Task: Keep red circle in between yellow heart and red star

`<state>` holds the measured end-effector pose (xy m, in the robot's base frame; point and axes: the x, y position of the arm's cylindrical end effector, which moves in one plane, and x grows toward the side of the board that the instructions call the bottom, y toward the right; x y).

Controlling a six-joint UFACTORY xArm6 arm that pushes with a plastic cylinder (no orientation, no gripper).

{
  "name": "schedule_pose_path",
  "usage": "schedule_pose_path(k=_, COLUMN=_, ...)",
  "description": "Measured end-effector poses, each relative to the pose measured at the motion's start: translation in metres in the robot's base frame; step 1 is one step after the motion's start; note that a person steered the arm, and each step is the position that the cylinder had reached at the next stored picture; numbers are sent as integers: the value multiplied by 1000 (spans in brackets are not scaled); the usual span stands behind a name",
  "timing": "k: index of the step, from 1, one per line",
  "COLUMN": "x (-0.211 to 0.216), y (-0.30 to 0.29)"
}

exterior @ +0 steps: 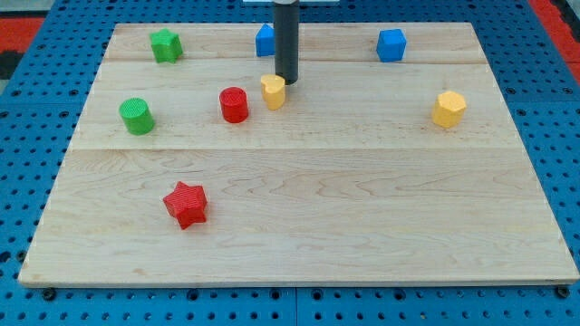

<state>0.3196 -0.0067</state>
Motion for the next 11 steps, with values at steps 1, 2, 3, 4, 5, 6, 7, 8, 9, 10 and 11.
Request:
schedule_pose_path(k=1, x=-11, y=-26)
schedule_pose_path(k=2, x=-16, y=-83)
schedule_pose_path(k=3, x=83, y=-41)
schedule_pose_path(k=4, x=80, y=-33)
schedule_pose_path(k=5, x=69, y=-62)
schedule_pose_path(k=6, x=154, y=-18)
schedule_pose_path(k=7, x=173, y=-19)
schedule_pose_path(k=8, x=231, y=-5)
schedule_pose_path(k=9, x=205, y=-56)
schedule_pose_path(k=10, x=138, y=-46)
schedule_pose_path(k=11, x=122, y=-50)
